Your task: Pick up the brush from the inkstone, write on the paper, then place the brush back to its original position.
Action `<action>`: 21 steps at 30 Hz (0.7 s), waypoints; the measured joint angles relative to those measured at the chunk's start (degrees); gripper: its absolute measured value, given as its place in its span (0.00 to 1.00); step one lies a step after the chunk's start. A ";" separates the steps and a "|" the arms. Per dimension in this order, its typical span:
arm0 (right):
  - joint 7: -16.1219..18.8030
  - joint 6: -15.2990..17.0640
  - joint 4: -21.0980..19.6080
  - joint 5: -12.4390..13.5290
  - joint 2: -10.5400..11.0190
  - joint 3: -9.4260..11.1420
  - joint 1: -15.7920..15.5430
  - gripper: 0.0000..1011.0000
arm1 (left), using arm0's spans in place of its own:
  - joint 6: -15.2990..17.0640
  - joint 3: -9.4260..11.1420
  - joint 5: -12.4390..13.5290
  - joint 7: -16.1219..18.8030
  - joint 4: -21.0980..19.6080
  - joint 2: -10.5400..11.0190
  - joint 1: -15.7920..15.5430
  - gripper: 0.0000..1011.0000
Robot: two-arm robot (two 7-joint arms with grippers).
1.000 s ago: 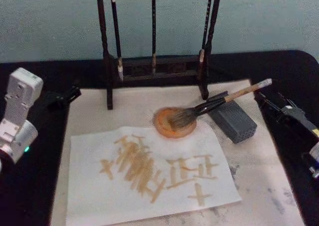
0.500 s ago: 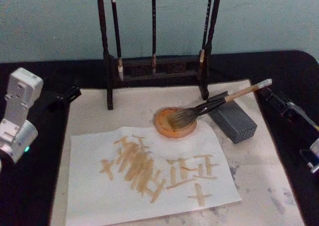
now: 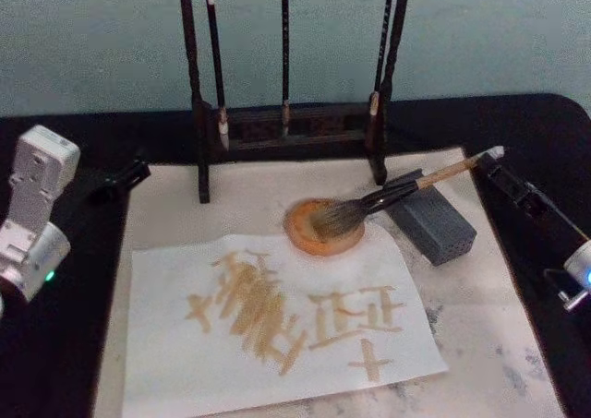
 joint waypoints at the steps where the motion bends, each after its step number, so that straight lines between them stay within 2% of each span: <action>1: 0.10 0.00 0.31 0.10 -0.04 -0.13 0.24 1.00 | 0.00 0.00 0.00 0.00 0.00 0.00 0.00 0.99; 21: 2.80 -0.04 7.26 1.09 -1.52 -2.48 5.38 1.00 | 0.00 0.00 0.00 0.00 0.00 0.00 0.00 0.99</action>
